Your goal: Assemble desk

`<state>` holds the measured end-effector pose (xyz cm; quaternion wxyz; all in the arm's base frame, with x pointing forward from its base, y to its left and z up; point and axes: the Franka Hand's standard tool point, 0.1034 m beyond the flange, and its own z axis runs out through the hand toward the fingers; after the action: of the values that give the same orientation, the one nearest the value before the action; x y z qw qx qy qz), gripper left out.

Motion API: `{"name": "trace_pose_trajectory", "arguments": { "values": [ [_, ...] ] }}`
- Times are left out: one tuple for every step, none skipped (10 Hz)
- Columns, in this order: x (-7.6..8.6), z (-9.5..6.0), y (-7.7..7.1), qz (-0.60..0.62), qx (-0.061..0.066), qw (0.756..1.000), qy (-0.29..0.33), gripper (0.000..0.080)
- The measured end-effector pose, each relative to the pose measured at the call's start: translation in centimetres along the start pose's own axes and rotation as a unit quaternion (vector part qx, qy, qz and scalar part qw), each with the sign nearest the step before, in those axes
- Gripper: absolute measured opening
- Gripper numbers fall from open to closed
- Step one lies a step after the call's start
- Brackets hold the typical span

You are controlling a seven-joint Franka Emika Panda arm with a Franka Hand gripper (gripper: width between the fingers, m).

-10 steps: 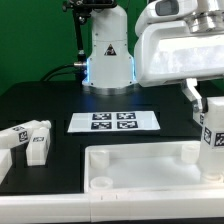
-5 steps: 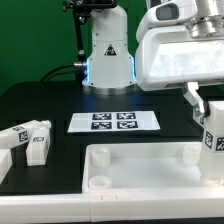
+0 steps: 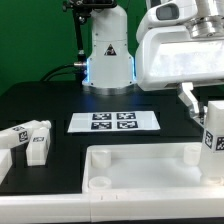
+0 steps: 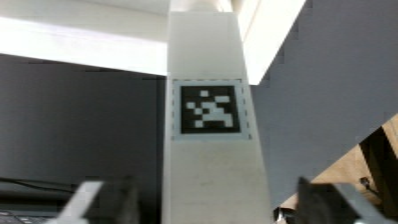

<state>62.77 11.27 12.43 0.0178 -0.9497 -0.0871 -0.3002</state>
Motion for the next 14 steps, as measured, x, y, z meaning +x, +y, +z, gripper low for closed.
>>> {"name": "trace_pose_trajectory", "arguments": {
  "values": [
    [0.0,0.0,0.0,0.0,0.0,1.0,-0.001,0.0607],
    [0.0,0.0,-0.1,0.001,0.005,1.0,-0.015,0.0607],
    [1.1,-0.1,0.1,0.005,0.009,1.0,-0.022,0.0637],
    [1.8,0.1,0.1,0.01,0.014,0.999,-0.032,0.0646],
    [1.7,0.5,-0.7,0.025,0.028,0.997,-0.074,0.0646],
    [1.9,0.8,-1.4,0.037,0.039,0.992,-0.114,0.0646],
    [1.8,1.0,-1.4,0.035,0.041,0.989,-0.135,0.0649],
    [1.1,1.1,-0.9,0.036,0.04,0.987,-0.151,0.0649],
    [0.2,1.0,-0.5,0.032,0.044,0.982,-0.183,0.0649],
    [-0.3,0.8,0.3,0.04,0.044,0.976,-0.212,0.0649],
    [-0.6,0.4,0.4,0.052,0.037,0.965,-0.256,0.0649],
    [-0.1,0.5,0.4,0.053,0.036,0.965,-0.255,0.0649],
    [-0.3,0.6,0.4,0.06,0.034,0.964,-0.255,0.0547],
    [-0.3,0.6,0.5,0.06,0.034,0.964,-0.255,0.0411]
  ]
}}
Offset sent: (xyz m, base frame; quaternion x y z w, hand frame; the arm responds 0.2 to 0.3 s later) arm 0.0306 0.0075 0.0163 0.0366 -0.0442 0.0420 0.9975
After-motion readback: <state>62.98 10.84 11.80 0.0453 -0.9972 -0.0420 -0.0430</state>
